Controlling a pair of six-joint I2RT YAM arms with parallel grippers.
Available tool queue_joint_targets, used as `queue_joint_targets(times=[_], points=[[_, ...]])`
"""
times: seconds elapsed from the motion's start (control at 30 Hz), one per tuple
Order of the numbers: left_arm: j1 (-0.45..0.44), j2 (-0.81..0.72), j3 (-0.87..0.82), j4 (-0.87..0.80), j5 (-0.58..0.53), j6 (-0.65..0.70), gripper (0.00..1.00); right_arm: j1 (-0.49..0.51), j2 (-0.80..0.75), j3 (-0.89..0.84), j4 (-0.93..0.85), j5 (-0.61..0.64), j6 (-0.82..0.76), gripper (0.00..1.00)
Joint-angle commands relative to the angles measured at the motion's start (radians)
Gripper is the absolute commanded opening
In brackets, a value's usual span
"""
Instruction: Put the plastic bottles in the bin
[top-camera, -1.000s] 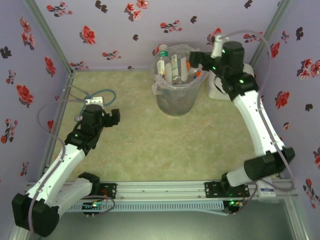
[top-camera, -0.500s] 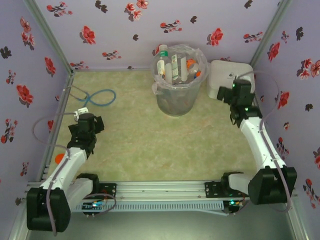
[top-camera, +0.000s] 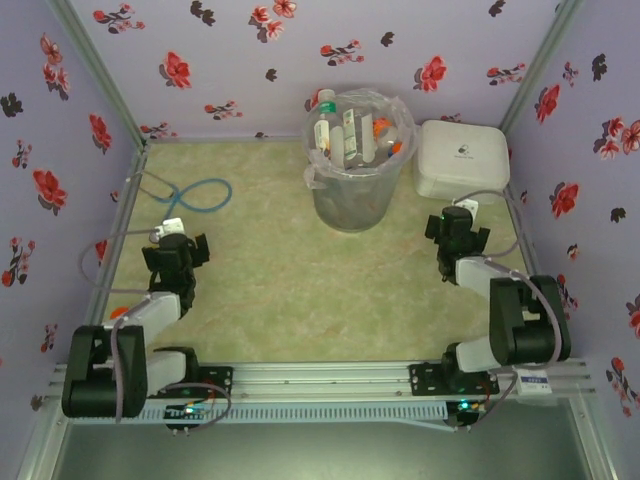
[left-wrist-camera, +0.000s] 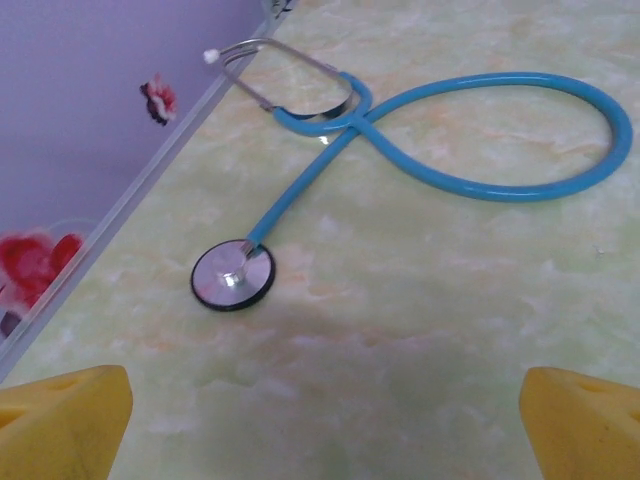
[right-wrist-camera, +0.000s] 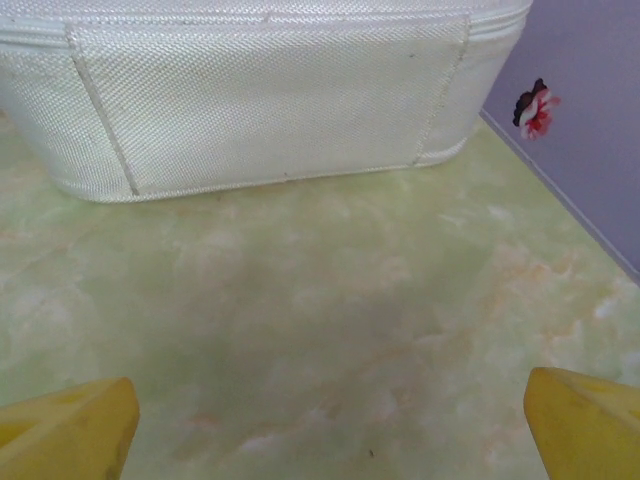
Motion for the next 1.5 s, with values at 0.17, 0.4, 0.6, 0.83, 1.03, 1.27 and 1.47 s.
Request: queue_joint_targets(times=[0.17, 0.4, 0.6, 0.83, 1.03, 1.27, 1.47], points=[[0.021, 0.086, 0.049, 0.175, 0.08, 0.06, 1.0, -0.002, 0.016, -0.081, 0.268, -0.045, -0.028, 1.0], [0.028, 0.091, 0.061, 0.158, 0.1, 0.057, 1.0, -0.012, 0.024, -0.107, 0.318, -0.077, -0.028, 1.0], [0.037, 0.302, 0.039, 0.43, 0.174, 0.002, 1.0, -0.022, 0.057, -0.135, 0.389, -0.079, -0.015, 1.0], [0.025, 0.305, 0.061, 0.393, 0.088, -0.012, 1.0, -0.034, 0.058, -0.141, 0.399, -0.079, -0.002, 0.99], [0.027, 0.305, 0.062, 0.391, 0.085, -0.016, 1.0, -0.033, 0.059, -0.144, 0.407, -0.078, -0.004, 0.99], [0.027, 0.306, 0.062, 0.391, 0.085, -0.015, 1.0, -0.032, 0.059, -0.142, 0.407, -0.079, -0.007, 0.99], [0.027, 0.305, 0.062, 0.391, 0.085, -0.015, 1.0, -0.032, 0.062, -0.137, 0.398, -0.079, -0.006, 0.99]])
